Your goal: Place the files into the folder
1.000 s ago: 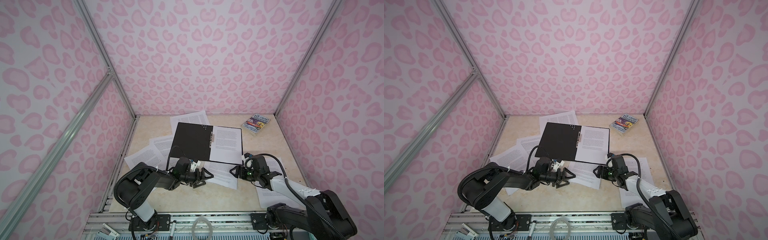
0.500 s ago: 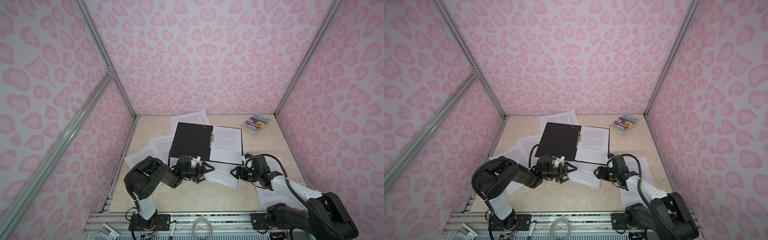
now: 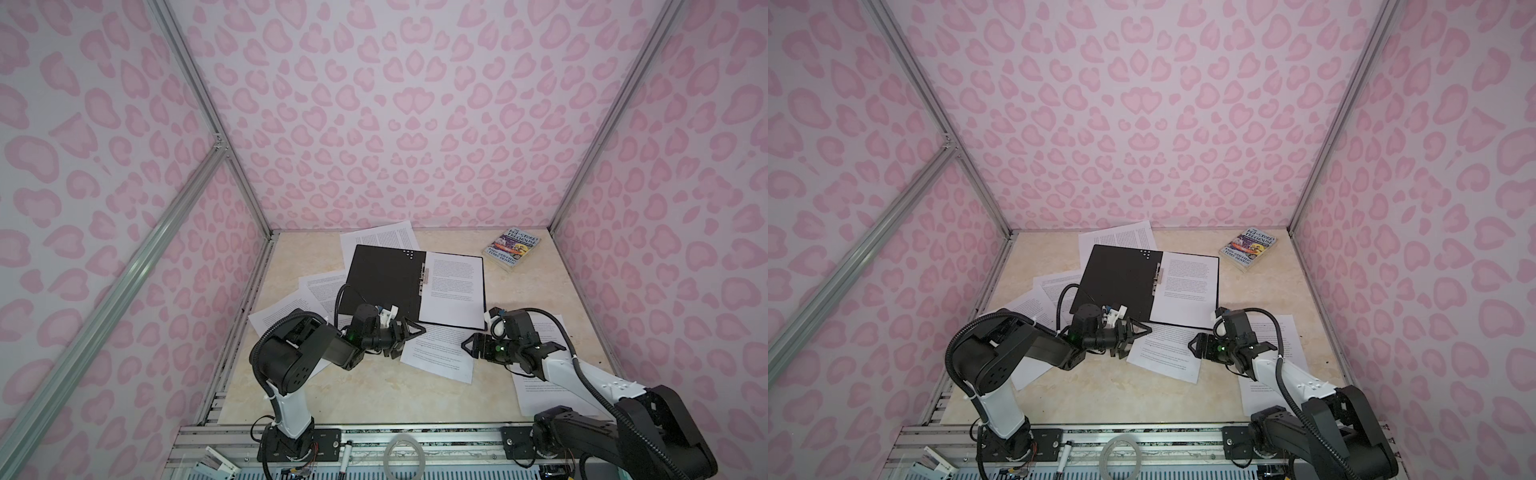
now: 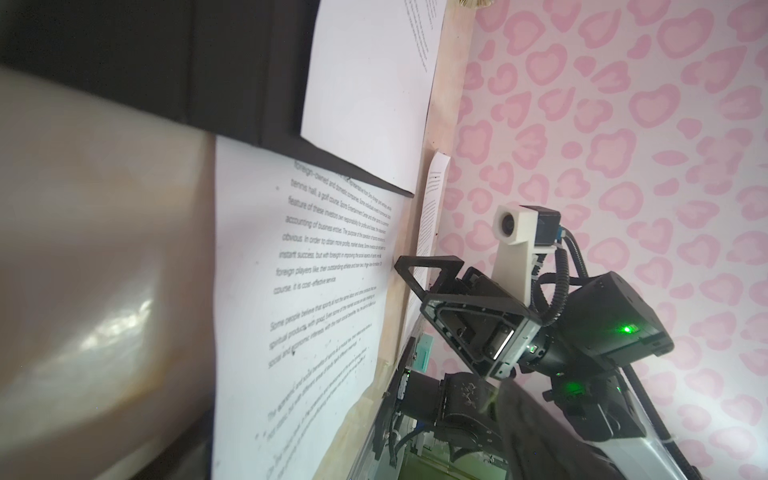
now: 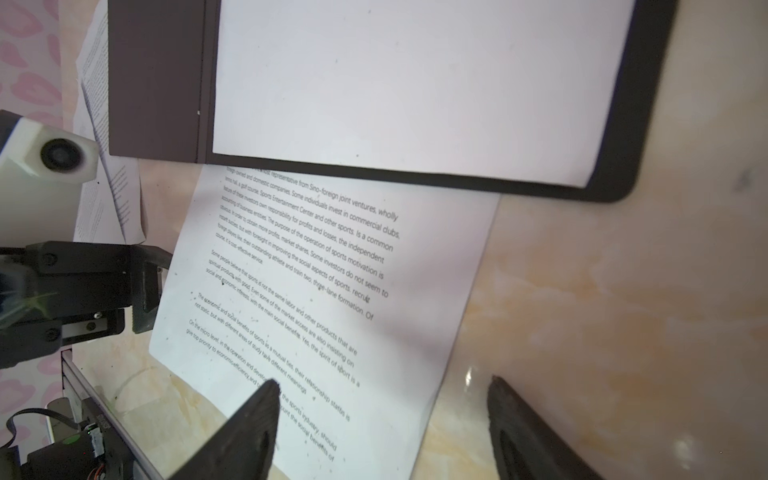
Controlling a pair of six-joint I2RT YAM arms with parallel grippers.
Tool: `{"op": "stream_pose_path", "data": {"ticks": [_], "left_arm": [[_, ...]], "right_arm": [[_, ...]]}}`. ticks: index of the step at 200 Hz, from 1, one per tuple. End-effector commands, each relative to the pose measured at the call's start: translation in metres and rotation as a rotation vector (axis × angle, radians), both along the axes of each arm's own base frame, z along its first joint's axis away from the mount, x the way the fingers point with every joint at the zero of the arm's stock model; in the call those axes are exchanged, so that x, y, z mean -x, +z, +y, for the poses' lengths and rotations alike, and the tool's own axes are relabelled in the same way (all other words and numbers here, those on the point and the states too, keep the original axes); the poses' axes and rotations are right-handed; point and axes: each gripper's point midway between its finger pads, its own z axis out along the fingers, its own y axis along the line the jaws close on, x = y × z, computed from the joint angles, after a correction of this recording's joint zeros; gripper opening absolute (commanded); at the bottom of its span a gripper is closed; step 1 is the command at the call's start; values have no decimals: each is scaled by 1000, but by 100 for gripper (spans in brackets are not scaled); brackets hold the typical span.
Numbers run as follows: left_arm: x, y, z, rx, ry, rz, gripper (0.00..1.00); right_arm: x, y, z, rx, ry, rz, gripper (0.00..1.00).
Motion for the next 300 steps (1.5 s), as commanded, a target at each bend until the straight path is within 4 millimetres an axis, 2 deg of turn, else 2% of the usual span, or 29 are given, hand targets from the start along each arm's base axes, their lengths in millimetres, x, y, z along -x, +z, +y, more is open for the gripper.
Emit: {"op": "stream_pose_path", "data": {"ticks": [1, 23, 46, 54, 74, 100, 140, 163, 187, 206, 234, 284, 300], "left_arm": [[7, -7, 1, -10, -22, 4, 79], [10, -12, 3, -27, -16, 17, 61], [13, -17, 6, -46, -10, 29, 38], [13, -19, 6, -53, -9, 33, 26], [16, -17, 6, -58, -14, 33, 4], [23, -6, 4, -57, -44, 10, 4], [47, 29, 3, -78, -89, -57, 3], [61, 50, 11, -127, -92, -99, 3], [75, 75, 27, -188, -68, -129, 3], [83, 105, 37, -168, -41, -165, 4], [90, 157, 48, -103, 11, -239, 3], [99, 268, 48, 33, 18, -429, 4], [92, 291, 47, 21, 29, -498, 3]], "right_arm": [[2, -1, -5, 19, -8, 12, 78], [2, 0, -5, 17, -9, 7, 79], [2, 1, -6, 17, -11, 6, 78], [2, 2, -6, 17, -10, 4, 78], [2, 6, -6, 14, -13, -9, 79], [-1, 15, -10, 27, -30, -35, 81], [-8, 39, -17, 52, -59, -97, 88], [-13, 57, -20, 52, -80, -147, 91], [-15, 74, -30, 60, -136, -212, 93], [-14, 90, -43, 75, -194, -257, 98], [-14, 115, -54, 70, -234, -320, 98], [-15, 144, -56, 55, -231, -361, 98], [-17, 149, -57, 52, -234, -366, 98]]}}
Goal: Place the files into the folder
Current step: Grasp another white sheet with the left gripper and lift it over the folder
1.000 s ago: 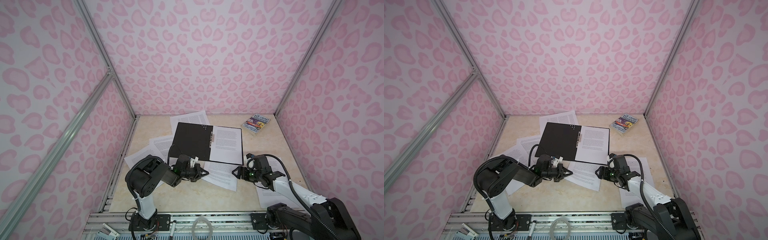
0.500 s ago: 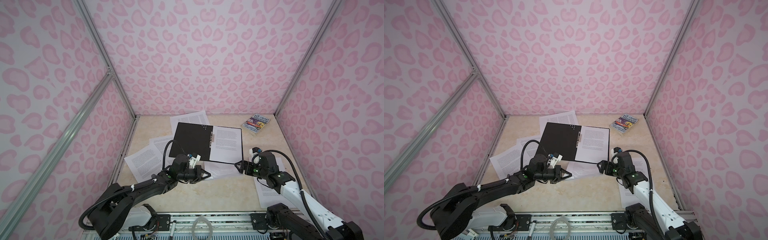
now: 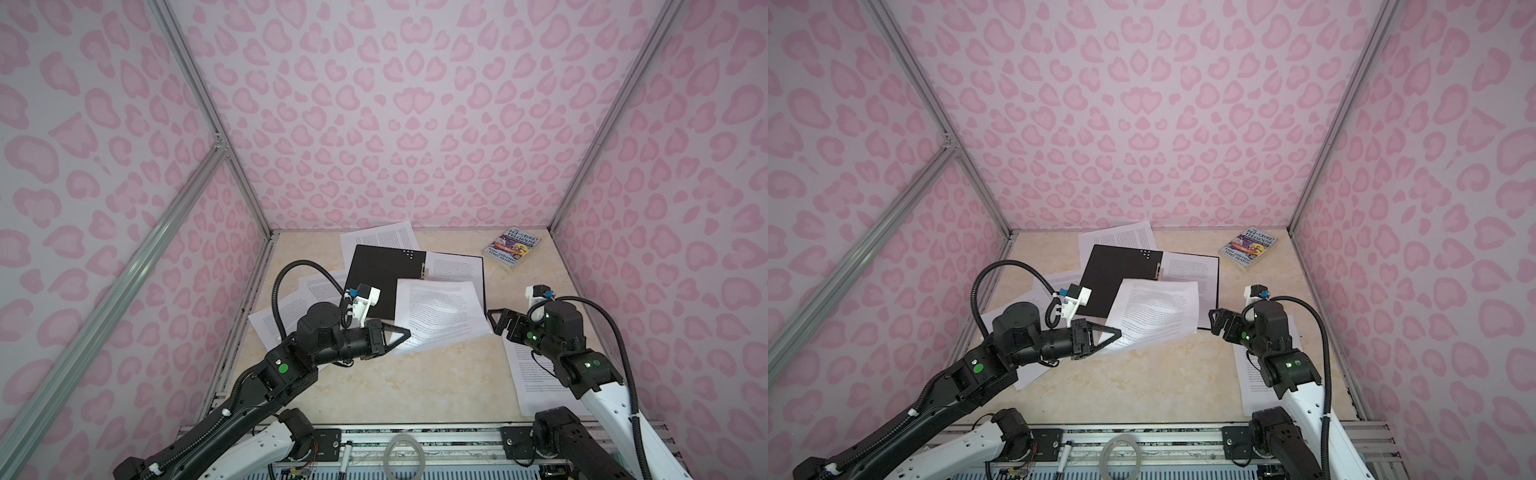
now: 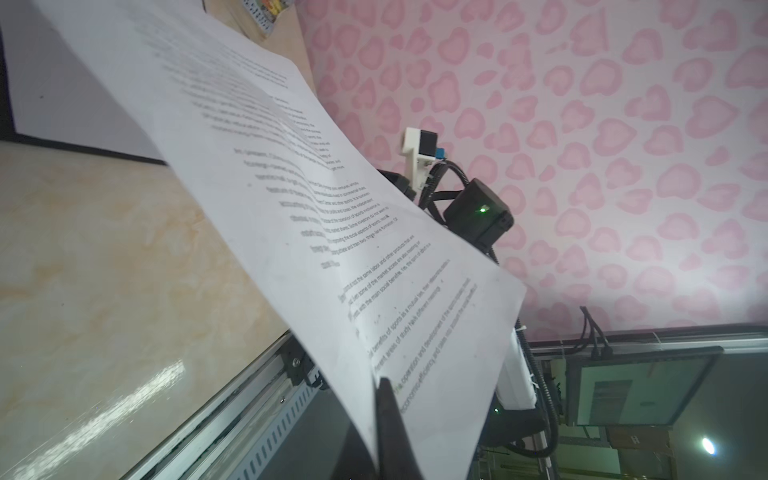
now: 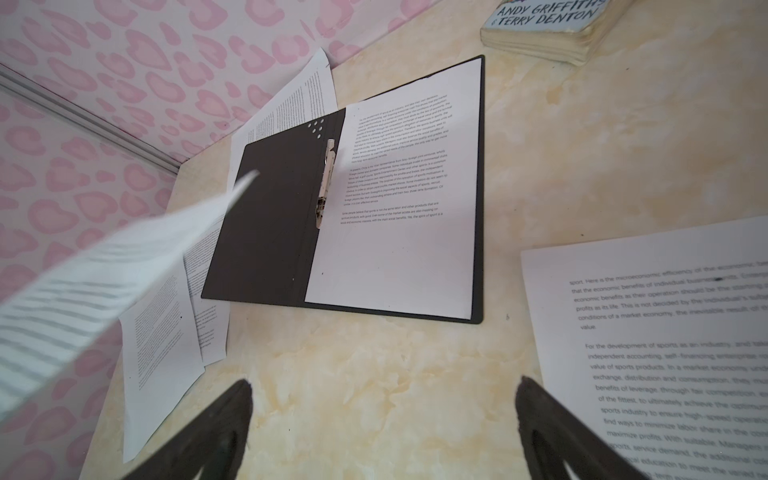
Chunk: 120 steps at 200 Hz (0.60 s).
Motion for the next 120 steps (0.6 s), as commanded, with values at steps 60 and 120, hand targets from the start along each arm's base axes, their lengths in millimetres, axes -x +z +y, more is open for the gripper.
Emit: {"op": "stream_pose_path", "data": {"ticks": [60, 120], "left_arm": [[-88, 13, -28, -124, 110, -84, 3], [-203, -84, 2, -119, 204, 179, 3]], "right_arm": [[-20, 6, -2, -28, -21, 0, 98], [-60, -11, 12, -29, 5, 38, 97]]}}
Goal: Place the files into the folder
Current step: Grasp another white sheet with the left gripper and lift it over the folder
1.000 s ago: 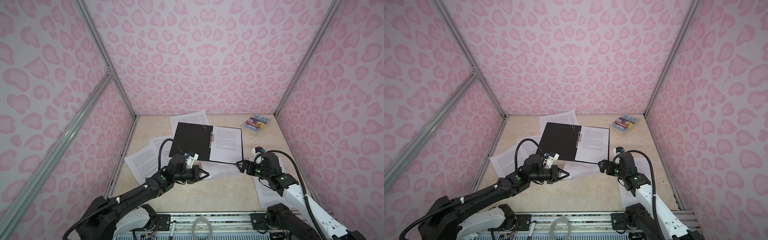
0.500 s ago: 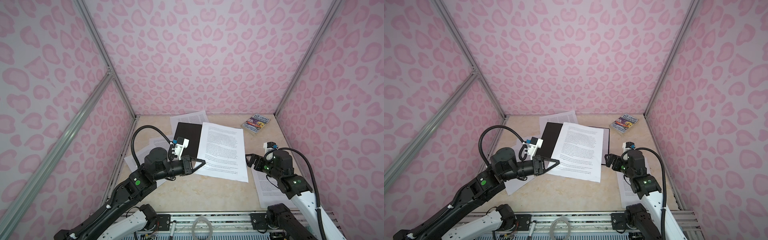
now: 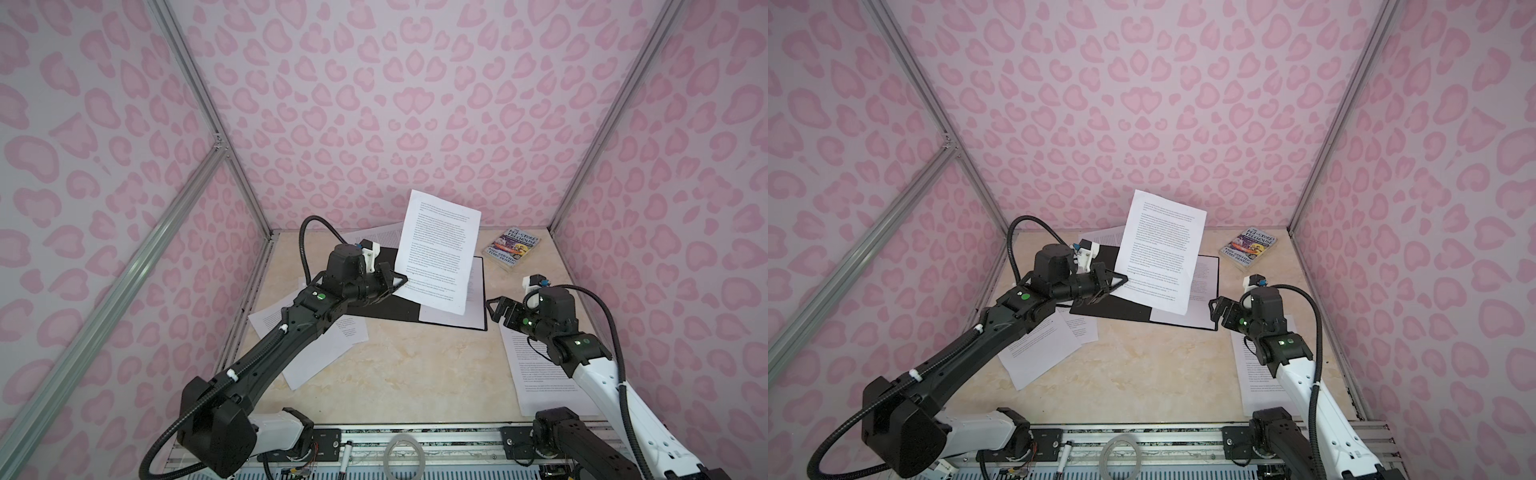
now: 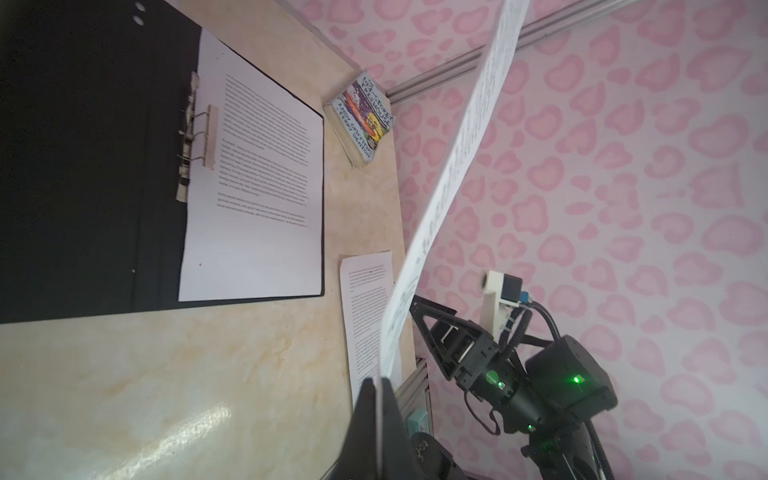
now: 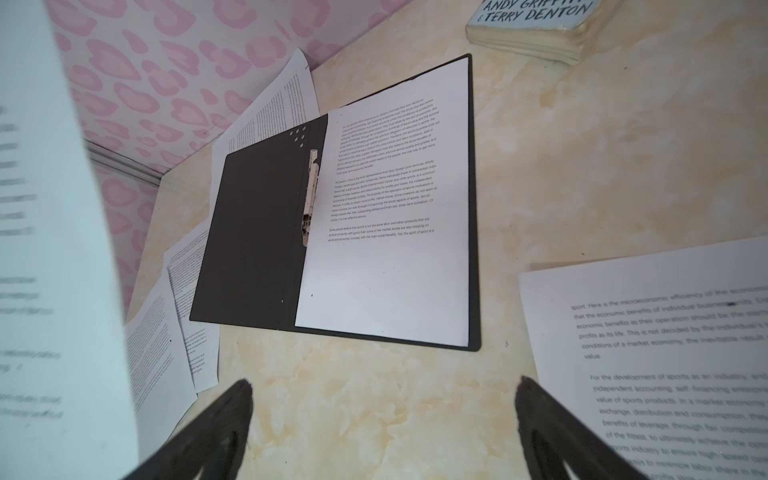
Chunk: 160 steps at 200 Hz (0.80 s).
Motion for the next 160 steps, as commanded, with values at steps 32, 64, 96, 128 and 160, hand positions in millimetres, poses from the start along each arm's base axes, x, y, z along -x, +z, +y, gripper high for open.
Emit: {"op": "stream_pose_path", "data": {"ticks": [32, 64, 96, 128, 160], "left_arm": [[-56, -89, 14, 96, -6, 156, 3], [-72, -152, 28, 42, 23, 241, 3], [-75, -193, 44, -7, 47, 294, 3], [-77, -215, 52, -38, 66, 318, 3], [-76, -222, 49, -19, 53, 328, 3]], "right_arm": [[-59, -16, 45, 26, 112, 8, 97], [-102, -36, 72, -4, 167, 44, 94], [-129, -50, 97, -34, 223, 69, 92], [-140, -65, 125, -77, 287, 100, 92], [-144, -84, 146, -95, 327, 146, 92]]}}
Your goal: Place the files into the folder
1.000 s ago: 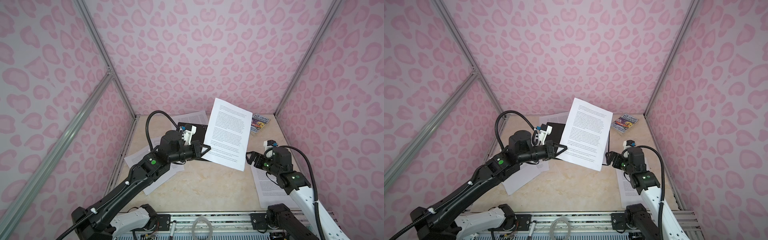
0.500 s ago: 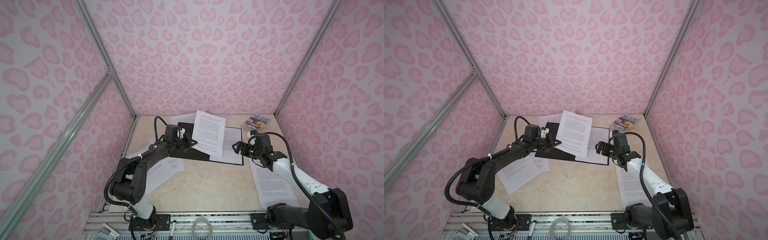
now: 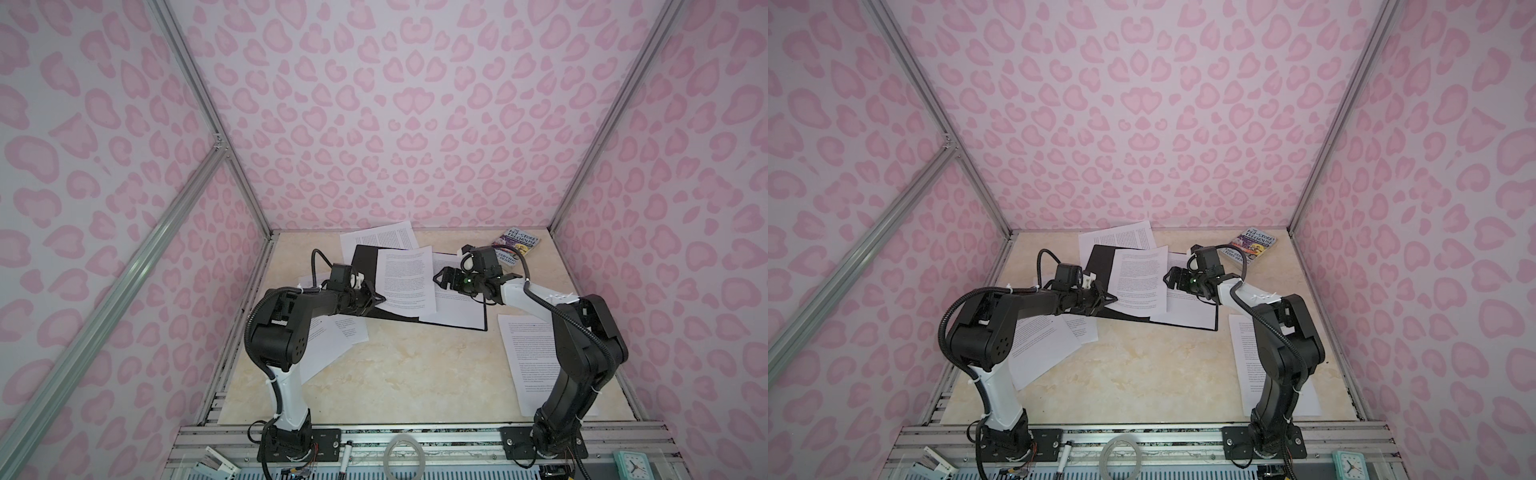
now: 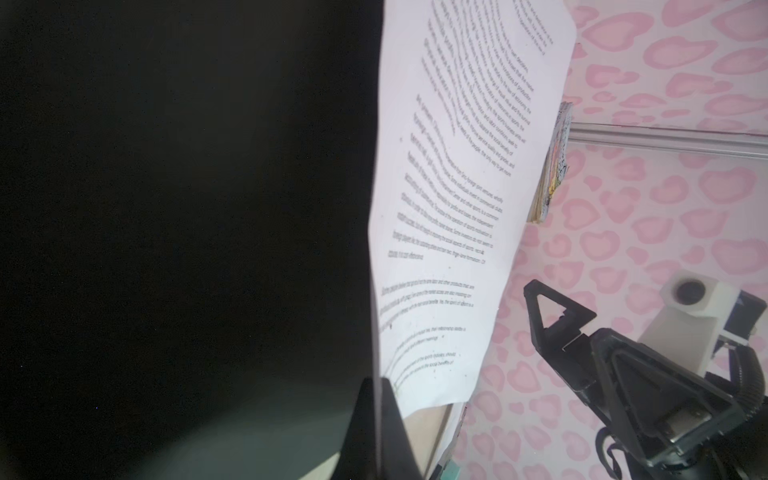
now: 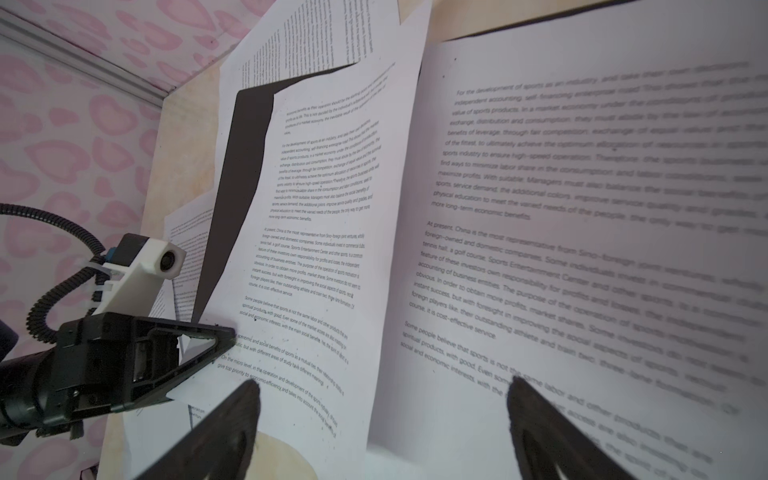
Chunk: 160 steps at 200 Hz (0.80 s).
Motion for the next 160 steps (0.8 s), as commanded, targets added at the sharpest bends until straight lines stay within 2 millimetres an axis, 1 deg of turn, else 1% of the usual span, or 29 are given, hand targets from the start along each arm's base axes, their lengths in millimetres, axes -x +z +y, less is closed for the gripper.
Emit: {"op": "stream_pose_path", "data": {"ticks": [1, 16, 52, 65, 87, 96, 106, 110, 111, 116, 123, 130, 137, 141, 151, 160], "left_arm": [[-4, 0, -4, 22, -19, -44, 3], [-3, -2, -3, 27, -17, -37, 3], [0, -4, -4, 33, -18, -33, 3], [0, -2, -3, 34, -17, -37, 3], [-1, -1, -3, 36, -14, -40, 3], [-1, 0, -4, 37, -15, -42, 3], [-1, 1, -4, 39, -16, -45, 3], [-1, 1, -4, 41, -16, -47, 3], [0, 1, -4, 41, -17, -46, 3], [-1, 2, -4, 43, -16, -47, 3], [-1, 3, -4, 44, -15, -50, 3], [-1, 4, -4, 47, -17, -52, 3], [0, 6, -5, 52, -19, -57, 3], [0, 6, -6, 55, -20, -59, 3], [-1, 10, -7, 66, -22, -66, 4], [-1, 15, -8, 83, -27, -78, 6]], "right_arm": [[-3, -8, 17, -40, 37, 17, 92], [-4, -18, 25, -58, 48, 45, 91], [-2, -30, 44, -76, 95, 72, 82], [0, -33, 51, -79, 111, 86, 75], [2, -36, 55, -104, 113, 100, 65], [3, -34, 55, -111, 113, 98, 59], [4, -33, 55, -120, 113, 99, 48], [4, -32, 56, -122, 114, 99, 46], [5, -32, 56, -123, 114, 100, 44], [6, -32, 56, -127, 115, 103, 40], [7, -33, 56, -131, 116, 110, 32], [8, -33, 56, -131, 118, 112, 27], [9, -33, 56, -131, 118, 114, 19], [10, -33, 56, -130, 118, 115, 13], [10, -30, 54, -129, 115, 111, 0], [11, -27, 50, -127, 111, 108, 0]]}}
